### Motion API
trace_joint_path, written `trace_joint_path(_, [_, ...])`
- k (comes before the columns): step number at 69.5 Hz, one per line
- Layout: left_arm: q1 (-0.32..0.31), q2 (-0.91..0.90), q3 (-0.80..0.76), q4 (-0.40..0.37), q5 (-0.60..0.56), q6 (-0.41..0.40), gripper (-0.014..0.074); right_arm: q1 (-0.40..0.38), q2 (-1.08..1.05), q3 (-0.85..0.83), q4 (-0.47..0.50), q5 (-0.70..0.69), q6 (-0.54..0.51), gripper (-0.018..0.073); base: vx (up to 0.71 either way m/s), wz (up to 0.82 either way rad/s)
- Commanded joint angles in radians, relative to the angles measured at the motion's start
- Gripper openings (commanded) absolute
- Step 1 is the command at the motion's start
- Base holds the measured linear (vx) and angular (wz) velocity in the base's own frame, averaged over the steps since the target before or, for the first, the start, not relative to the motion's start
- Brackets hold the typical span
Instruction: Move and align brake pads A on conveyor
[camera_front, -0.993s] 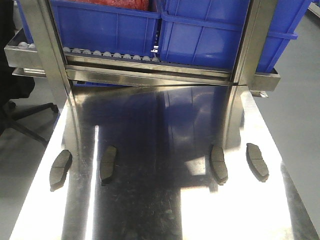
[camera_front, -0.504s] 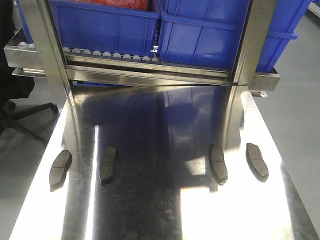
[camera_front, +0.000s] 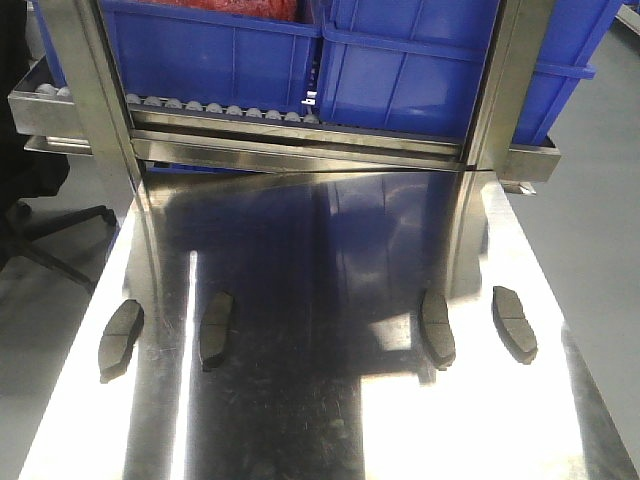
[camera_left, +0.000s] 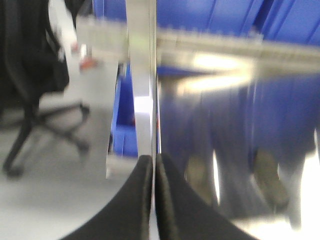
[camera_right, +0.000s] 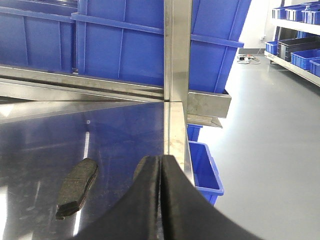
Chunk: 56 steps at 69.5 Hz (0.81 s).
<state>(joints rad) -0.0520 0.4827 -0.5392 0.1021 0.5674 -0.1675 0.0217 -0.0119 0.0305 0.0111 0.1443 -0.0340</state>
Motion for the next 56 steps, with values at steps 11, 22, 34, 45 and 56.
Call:
trace_joint_path(11, [-0.001, 0.103, -0.037, -0.008, 0.011, -0.009, -0.0003, -0.007, -0.015, 0.003, -0.005, -0.075, -0.003, -0.001, 0.0, 0.0])
trace_joint_path(22, [-0.001, 0.16, -0.037, -0.008, 0.048, -0.008, 0.0047, -0.007, -0.015, 0.003, -0.005, -0.075, -0.003, -0.001, 0.0, 0.0])
trace_joint_path(34, [-0.002, 0.209, -0.038, -0.008, 0.043, -0.007, 0.0221, -0.007, -0.015, 0.003, -0.005, -0.075, -0.003, -0.001, 0.0, 0.0])
trace_joint_path(45, [-0.002, 0.263, -0.041, -0.008, 0.038, -0.006, 0.0419, -0.007, -0.015, 0.003, -0.005, -0.075, -0.003, -0.001, 0.0, 0.0])
trace_joint_path(56, [-0.002, 0.38, -0.128, -0.009, 0.066, 0.006, 0.0517, -0.007, -0.015, 0.003, -0.005, -0.075, -0.003, -0.001, 0.0, 0.0])
